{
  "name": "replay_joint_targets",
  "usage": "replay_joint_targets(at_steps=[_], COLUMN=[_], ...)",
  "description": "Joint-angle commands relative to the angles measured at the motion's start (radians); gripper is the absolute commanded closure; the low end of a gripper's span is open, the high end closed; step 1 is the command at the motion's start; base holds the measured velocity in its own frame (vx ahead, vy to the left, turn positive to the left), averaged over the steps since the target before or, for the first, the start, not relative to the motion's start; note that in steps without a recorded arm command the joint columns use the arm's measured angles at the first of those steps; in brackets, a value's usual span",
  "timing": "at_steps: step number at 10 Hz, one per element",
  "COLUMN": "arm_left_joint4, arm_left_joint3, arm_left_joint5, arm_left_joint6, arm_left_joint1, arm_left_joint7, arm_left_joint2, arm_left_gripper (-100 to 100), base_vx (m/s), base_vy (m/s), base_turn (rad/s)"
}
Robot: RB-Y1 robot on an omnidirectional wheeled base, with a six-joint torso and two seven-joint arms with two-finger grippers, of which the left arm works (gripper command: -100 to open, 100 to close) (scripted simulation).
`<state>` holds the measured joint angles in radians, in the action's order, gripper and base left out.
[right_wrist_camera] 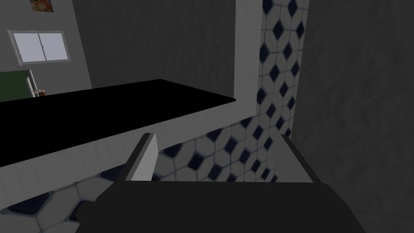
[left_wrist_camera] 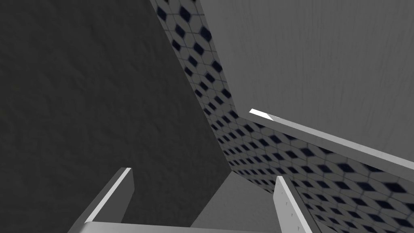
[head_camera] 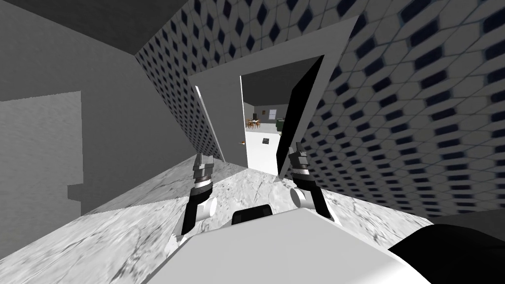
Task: Push the door open
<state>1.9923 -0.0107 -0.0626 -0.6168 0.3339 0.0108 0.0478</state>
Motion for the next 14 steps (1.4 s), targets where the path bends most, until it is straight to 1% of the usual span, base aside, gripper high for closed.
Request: replay_joint_targets(at_steps=[1,8,14], arm_left_joint4=[-0.032,-0.206,-0.367], arm_left_joint3=[-0.011,-0.043,-0.073], arm_left_joint5=[0.006,0.028,0.048], arm_left_joint6=[-0.007,-0.029,-0.05], arm_left_joint1=[-0.007,-0.07,-0.13], arm_left_joint7=[0.004,0.022,0.039], arm_left_joint2=[0.004,0.023,0.034], arm_left_gripper=[-100,-100,-100], base_vx=[0.11,0.094,0.099], base_vy=[0.032,0.024,0.03], base_turn=[-0.012,-0.012,-0.013])
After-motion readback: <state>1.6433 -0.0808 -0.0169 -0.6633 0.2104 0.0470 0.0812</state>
